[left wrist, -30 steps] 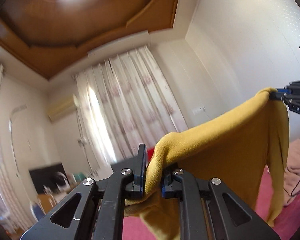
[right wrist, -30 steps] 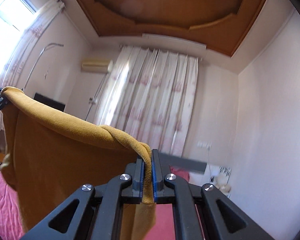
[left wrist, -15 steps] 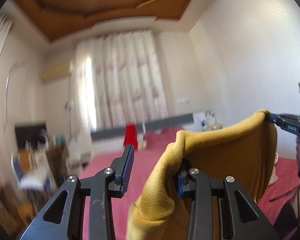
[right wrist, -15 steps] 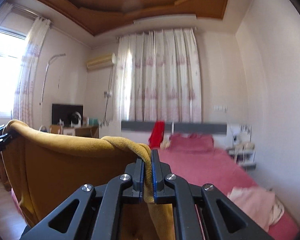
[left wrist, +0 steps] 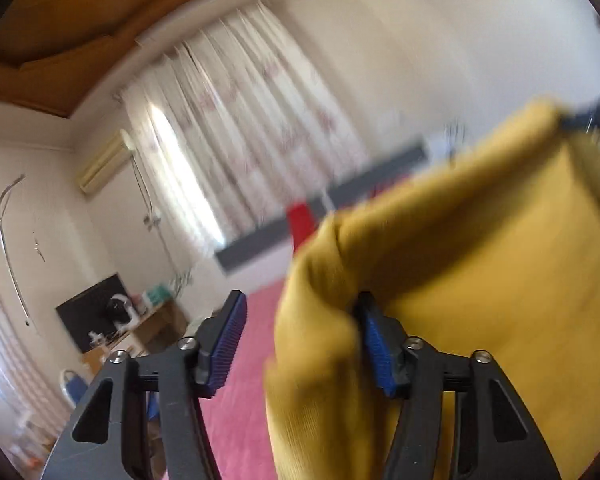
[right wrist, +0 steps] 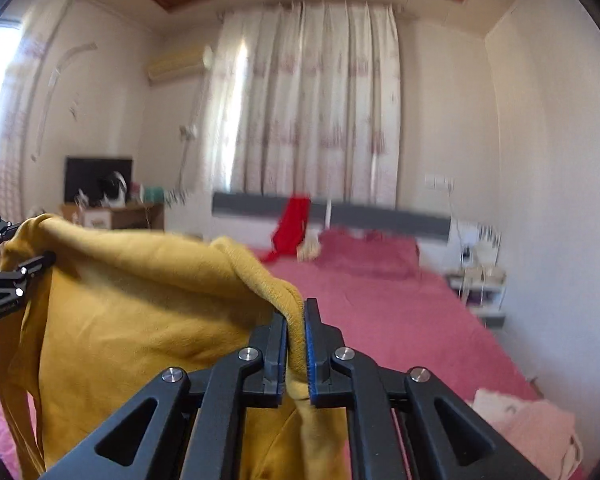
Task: Fold clothes
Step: 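Lay the yellow garment flat on the bed and open both grippers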
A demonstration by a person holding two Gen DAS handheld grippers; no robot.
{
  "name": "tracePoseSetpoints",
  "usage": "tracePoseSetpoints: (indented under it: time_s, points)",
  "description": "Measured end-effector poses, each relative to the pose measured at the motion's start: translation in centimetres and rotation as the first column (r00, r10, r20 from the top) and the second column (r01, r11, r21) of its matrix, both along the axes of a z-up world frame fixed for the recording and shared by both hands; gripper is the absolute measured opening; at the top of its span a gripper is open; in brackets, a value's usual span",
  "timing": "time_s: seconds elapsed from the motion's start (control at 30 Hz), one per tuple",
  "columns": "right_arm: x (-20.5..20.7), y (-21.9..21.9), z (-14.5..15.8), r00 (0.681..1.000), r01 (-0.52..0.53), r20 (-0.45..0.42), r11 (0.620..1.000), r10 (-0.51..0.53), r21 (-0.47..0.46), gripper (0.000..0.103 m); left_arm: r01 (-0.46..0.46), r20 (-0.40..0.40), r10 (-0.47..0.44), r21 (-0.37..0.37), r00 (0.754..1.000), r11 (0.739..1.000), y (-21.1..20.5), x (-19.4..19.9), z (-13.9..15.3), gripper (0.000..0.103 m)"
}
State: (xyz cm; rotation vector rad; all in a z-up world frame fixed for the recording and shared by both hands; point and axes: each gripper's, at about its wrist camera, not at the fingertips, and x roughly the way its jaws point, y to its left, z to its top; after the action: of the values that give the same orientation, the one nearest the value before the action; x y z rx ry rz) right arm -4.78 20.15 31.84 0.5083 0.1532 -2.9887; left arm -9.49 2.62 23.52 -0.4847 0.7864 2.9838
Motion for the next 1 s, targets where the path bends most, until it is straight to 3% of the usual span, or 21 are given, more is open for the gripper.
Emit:
tracePoseSetpoints:
  time_s: [0.03,0.07,0.1,0.13,0.2,0.27,0.33,0.47,0.53,0.67,0.77,0.93,1.0]
  points:
    - [-3.0,-0.1,-1.9,0.998,0.011,0.06,1.0,-0.012,0.007,0.022,-0.038,0.103,0.039,-0.01,0.994,0.999,-0.1,-3.0,-3.3,0.06]
    - [-5.6,0.0,-5.9,0.975,0.018,0.221,1.0,-0.019,0.008,0.024,-0.074,0.204,0.078,-0.025,0.976,0.997,-0.2,-6.0,-6.6,0.06]
    - [-8.3,0.1,-10.0,0.925,0.024,0.378,1.0,-0.026,0.009,0.024,-0.109,0.302,0.117,-0.043,0.946,0.993,-0.2,-9.0,-9.9,0.059]
    - [-10.9,0.2,-14.1,0.85,0.03,0.525,0.999,-0.032,0.011,0.023,-0.147,0.412,0.129,0.012,0.902,0.989,-0.8,-10.2,-13.6,0.059]
    - [-11.0,1.0,-20.0,0.777,0.053,0.629,0.998,-0.029,-0.019,0.023,-0.158,0.519,0.066,0.135,0.852,0.978,-1.5,-9.9,-17.7,0.059]
    - [-8.9,2.0,-23.0,0.755,0.057,0.655,0.994,0.018,-0.092,0.023,-0.134,0.569,-0.015,0.219,0.822,0.966,-1.7,-8.3,-20.3,0.059]
    - [-6.0,3.1,-24.3,0.752,0.056,0.653,0.979,0.087,-0.194,0.023,-0.091,0.583,-0.064,0.234,0.81,0.968,-1.2,-5.5,-21.7,0.059]
    - [-0.4,6.1,-25.9,0.741,0.073,0.635,0.913,0.219,-0.4,0.024,-0.049,0.57,-0.142,0.306,0.81,0.951,-0.3,1.6,-22.5,0.063]
    - [2.5,7.0,-27.0,0.708,0.109,0.66,0.884,0.252,-0.454,0.024,-0.067,0.58,-0.175,0.372,0.796,0.926,-0.8,5.6,-23.2,0.069]
    - [6.5,8.7,-29.2,0.637,0.189,0.713,0.838,0.292,-0.512,0.024,-0.136,0.609,-0.12,0.357,0.784,0.924,-1.5,11.6,-24.6,0.071]
    - [9.0,9.9,-31.6,0.589,0.274,0.746,0.791,0.311,-0.546,0.027,-0.221,0.65,-0.077,0.364,0.756,0.905,-3.1,14.1,-26.3,0.073]
    - [11.1,10.5,-34.9,0.591,0.354,0.679,0.615,0.436,-0.704,0.028,-0.252,0.638,-0.082,0.416,0.766,0.874,-4.2,15.8,-26.2,0.078]
    - [11.0,10.2,-35.9,0.588,0.368,0.65,0.557,0.482,-0.745,0.029,-0.273,0.647,-0.088,0.436,0.757,0.857,-4.3,15.3,-26.0,0.079]
